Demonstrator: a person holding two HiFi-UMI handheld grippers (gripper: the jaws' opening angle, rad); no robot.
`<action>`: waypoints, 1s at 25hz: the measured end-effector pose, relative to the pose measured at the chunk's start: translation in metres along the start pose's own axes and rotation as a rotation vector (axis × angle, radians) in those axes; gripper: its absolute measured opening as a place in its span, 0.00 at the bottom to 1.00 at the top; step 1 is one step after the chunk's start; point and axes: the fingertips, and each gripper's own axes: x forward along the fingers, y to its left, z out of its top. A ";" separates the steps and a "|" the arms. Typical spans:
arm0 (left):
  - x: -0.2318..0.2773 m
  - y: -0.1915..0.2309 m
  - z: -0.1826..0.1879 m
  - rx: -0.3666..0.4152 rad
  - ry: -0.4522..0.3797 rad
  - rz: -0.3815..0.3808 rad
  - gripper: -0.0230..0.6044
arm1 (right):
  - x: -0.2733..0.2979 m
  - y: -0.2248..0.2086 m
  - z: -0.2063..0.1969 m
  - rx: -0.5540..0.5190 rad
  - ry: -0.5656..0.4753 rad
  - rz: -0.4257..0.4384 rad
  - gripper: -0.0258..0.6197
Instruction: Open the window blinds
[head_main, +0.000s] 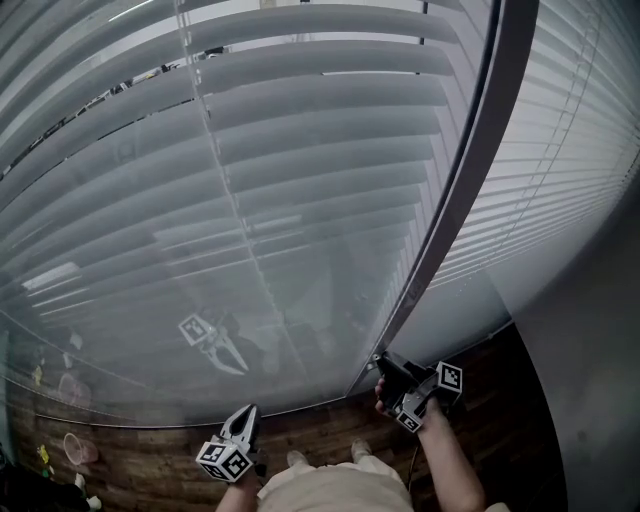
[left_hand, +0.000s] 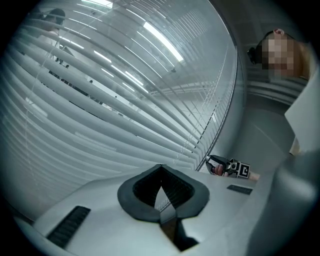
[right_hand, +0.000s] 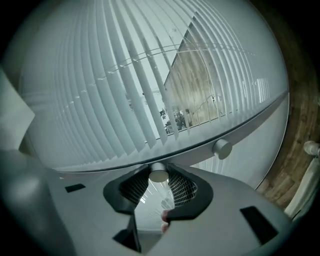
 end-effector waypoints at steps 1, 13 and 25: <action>-0.001 0.000 0.000 0.002 0.000 0.002 0.06 | 0.000 0.002 0.000 -0.059 -0.005 -0.007 0.23; -0.004 -0.004 -0.008 -0.002 0.006 0.012 0.06 | -0.003 0.032 -0.023 -1.837 0.025 -0.556 0.36; -0.009 -0.006 -0.007 -0.002 -0.005 0.017 0.06 | 0.006 0.018 -0.023 -1.792 0.012 -0.575 0.23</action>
